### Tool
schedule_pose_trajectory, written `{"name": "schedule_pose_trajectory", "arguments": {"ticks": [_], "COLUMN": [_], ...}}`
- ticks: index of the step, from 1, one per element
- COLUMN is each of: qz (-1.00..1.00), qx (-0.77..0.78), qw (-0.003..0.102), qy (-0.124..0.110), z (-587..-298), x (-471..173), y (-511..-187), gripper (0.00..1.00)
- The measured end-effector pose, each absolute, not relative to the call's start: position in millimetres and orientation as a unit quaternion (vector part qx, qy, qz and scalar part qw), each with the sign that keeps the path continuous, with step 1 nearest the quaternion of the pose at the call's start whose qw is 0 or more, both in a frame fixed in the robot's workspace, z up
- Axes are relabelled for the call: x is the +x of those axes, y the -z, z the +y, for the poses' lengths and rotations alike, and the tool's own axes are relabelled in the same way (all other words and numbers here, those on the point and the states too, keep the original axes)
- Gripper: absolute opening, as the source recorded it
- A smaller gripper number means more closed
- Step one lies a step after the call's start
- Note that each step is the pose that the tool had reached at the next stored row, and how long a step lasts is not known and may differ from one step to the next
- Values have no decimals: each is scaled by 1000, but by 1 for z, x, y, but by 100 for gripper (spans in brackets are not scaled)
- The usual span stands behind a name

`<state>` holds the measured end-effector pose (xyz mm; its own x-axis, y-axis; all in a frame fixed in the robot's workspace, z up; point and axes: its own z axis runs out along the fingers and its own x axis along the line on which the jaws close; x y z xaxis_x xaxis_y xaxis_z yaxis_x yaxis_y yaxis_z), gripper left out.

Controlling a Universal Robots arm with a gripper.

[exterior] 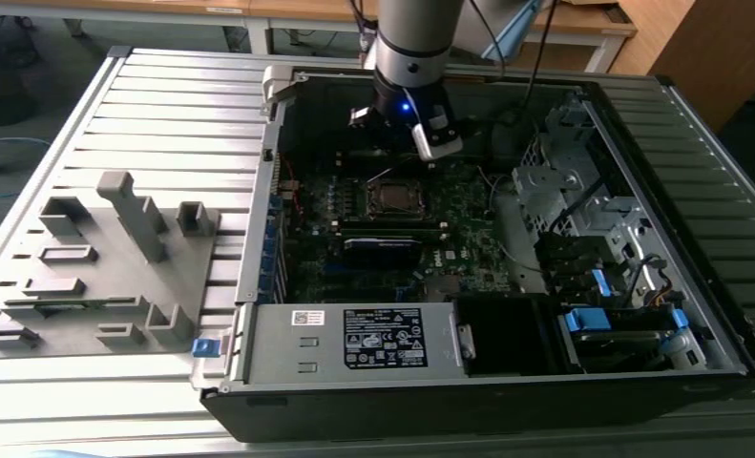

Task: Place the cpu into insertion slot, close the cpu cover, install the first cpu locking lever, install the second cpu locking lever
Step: 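Install the first cpu locking lever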

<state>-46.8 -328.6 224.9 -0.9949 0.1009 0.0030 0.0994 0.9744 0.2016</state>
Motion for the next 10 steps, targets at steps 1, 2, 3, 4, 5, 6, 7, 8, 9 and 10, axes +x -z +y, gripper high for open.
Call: {"name": "schedule_pose_trajectory", "arguments": {"ticks": [1, 2, 3, 4, 5, 6, 7, 8, 9, 10], "qz": [994, 994, 993, 993, 993, 993, 993, 993, 993, 993], "qx": [50, 50, 50, 50, 50, 50, 50, 50, 50, 50], "qw": [4, 4, 4, 4, 4, 4, 4, 4, 4, 4], "qy": [-102, -102, -102, -102, -102, -102, -102, -102, -102, -102], "z": [-329, -329, -329, -329, -329, -329, -329, -329, -329, -329], "x": [-46, -46, -46, -45, -45, -45, -45, -45, -45, -45], "y": [-225, -225, -225, -225, -225, -225, -224, -224, -224, -224], "gripper": [11, 11, 11, 11, 11, 11, 11, 11, 11, 11]}}
